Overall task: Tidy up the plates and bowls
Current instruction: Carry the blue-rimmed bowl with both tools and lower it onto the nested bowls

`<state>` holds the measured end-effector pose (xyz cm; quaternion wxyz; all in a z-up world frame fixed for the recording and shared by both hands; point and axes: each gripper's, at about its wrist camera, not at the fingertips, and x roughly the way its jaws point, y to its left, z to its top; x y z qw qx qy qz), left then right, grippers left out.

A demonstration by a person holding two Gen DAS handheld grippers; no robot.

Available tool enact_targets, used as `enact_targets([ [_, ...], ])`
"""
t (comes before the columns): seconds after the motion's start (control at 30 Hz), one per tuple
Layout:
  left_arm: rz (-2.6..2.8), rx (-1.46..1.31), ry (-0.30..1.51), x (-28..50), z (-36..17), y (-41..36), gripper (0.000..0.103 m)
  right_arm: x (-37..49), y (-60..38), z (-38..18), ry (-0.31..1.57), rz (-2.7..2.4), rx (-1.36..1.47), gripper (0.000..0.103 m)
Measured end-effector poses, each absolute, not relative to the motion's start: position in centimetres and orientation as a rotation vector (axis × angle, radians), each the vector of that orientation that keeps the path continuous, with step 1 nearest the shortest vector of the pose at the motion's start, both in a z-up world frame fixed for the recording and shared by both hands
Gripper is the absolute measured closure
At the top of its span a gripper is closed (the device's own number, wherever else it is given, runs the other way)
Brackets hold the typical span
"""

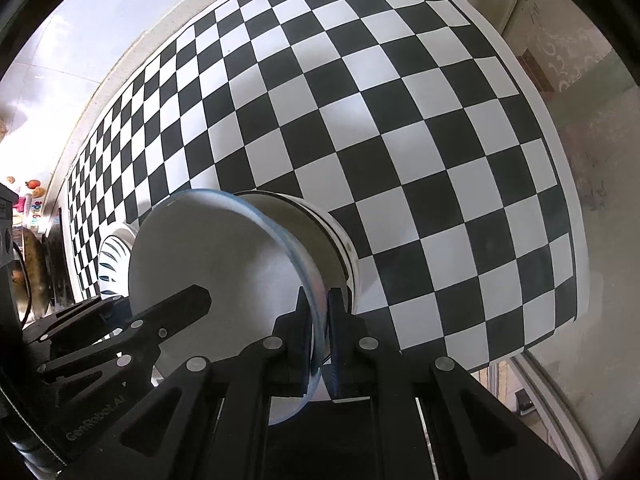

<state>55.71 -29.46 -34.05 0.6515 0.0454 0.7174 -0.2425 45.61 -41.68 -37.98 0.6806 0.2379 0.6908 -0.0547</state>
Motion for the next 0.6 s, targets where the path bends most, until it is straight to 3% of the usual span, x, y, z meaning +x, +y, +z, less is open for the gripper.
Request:
enact_targets([
  [0.6,-0.523,0.095,1.640,55.93,-34.52,-29.49,0.080,46.28,-41.11,-38.55,1.583,-0.118,0.512,0.092],
])
